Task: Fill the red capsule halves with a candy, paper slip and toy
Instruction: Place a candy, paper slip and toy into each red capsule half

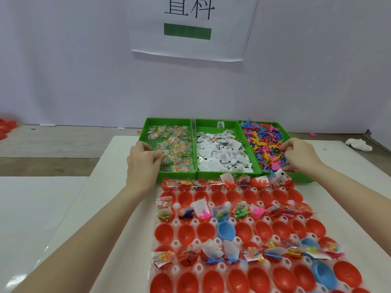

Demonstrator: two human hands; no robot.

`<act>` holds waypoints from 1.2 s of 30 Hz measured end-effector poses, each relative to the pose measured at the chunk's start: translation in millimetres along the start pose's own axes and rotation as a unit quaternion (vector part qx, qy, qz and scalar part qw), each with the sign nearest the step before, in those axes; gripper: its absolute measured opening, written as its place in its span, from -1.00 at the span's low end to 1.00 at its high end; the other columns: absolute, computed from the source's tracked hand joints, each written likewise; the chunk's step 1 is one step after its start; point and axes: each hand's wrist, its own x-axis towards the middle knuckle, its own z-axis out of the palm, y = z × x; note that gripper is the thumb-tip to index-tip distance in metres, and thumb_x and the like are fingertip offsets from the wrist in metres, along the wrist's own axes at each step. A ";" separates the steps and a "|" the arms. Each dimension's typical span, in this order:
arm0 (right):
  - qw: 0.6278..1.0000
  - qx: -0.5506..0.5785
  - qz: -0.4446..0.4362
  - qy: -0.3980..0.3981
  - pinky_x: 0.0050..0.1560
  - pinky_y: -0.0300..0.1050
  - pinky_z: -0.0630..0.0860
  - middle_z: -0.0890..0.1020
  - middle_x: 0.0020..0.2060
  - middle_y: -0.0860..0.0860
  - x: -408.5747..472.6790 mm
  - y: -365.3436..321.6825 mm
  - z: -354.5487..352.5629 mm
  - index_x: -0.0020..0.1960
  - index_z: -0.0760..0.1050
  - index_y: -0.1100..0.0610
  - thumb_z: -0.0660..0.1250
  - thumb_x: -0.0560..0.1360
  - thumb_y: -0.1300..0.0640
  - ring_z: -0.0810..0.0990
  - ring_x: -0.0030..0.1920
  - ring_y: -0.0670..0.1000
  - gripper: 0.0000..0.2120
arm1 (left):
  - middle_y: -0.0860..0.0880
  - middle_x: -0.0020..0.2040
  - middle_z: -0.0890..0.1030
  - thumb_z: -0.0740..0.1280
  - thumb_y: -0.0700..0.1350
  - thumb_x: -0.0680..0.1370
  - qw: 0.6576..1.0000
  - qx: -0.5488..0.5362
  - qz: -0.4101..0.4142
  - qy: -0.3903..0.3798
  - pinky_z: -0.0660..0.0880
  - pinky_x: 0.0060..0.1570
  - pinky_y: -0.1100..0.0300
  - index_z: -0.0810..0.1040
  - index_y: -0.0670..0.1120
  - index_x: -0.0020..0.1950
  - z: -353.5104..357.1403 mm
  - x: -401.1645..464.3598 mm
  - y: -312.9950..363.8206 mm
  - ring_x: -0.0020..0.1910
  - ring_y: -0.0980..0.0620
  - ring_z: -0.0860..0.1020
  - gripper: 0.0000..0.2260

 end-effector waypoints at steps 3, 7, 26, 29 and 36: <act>0.998 -0.010 -0.015 -0.053 -0.33 -0.15 0.45 0.56 -0.04 0.12 -3.4 -1.8 1.4 0.17 0.44 0.25 0.20 0.56 0.19 0.52 -0.24 0.05 -0.77 | -0.17 0.02 0.44 0.33 -0.11 0.53 1.000 0.001 -0.005 -0.005 0.30 0.01 0.06 0.65 -0.21 0.05 0.1 0.0 0.2 0.07 -0.14 0.35 -0.79; 0.988 -0.078 -0.030 -0.128 -0.09 -0.12 0.43 0.55 -0.13 0.06 -2.5 -3.4 -1.2 0.00 0.54 0.21 0.48 0.37 0.03 0.51 -0.10 0.03 -0.68 | -0.13 0.01 0.42 0.32 -0.10 0.53 1.000 0.007 -0.016 -0.014 0.24 -0.03 0.12 0.65 -0.18 0.06 0.0 1.0 0.6 0.05 -0.10 0.32 -0.78; 0.973 0.079 -0.125 -0.179 -0.26 -0.18 0.28 0.48 -0.20 -0.09 -26.8 -88.5 27.4 -0.03 0.48 0.12 0.06 0.59 0.10 0.47 -0.22 -0.05 -0.76 | -0.18 -0.08 0.61 0.19 -0.11 0.61 0.999 0.032 -0.027 -0.032 0.28 -0.02 0.02 0.59 -0.26 -0.07 -1.2 1.7 2.8 0.02 -0.16 0.41 -0.73; 0.950 -0.073 -0.196 -0.231 -0.14 -0.15 0.37 0.51 -0.06 -0.07 -33.6 -97.8 41.1 0.02 0.46 0.03 0.22 0.48 -0.22 0.48 -0.04 0.00 -0.67 | -0.19 -0.06 0.59 0.20 -0.12 0.60 0.999 0.029 -0.032 -0.020 0.28 -0.01 0.02 0.58 -0.26 -0.07 -0.8 1.5 3.6 0.02 -0.15 0.41 -0.75; 0.950 -0.166 -0.205 -0.168 -0.28 -0.20 0.34 0.60 -0.14 -0.10 -34.6 -103.6 54.6 0.03 0.59 0.03 0.44 0.35 -0.04 0.51 -0.19 -0.08 -0.72 | -0.09 -0.10 0.31 0.26 -0.11 0.57 0.999 0.035 -0.017 0.017 0.22 -0.10 0.11 0.60 -0.33 -0.07 -1.1 -0.4 3.8 -0.08 -0.03 0.25 -0.72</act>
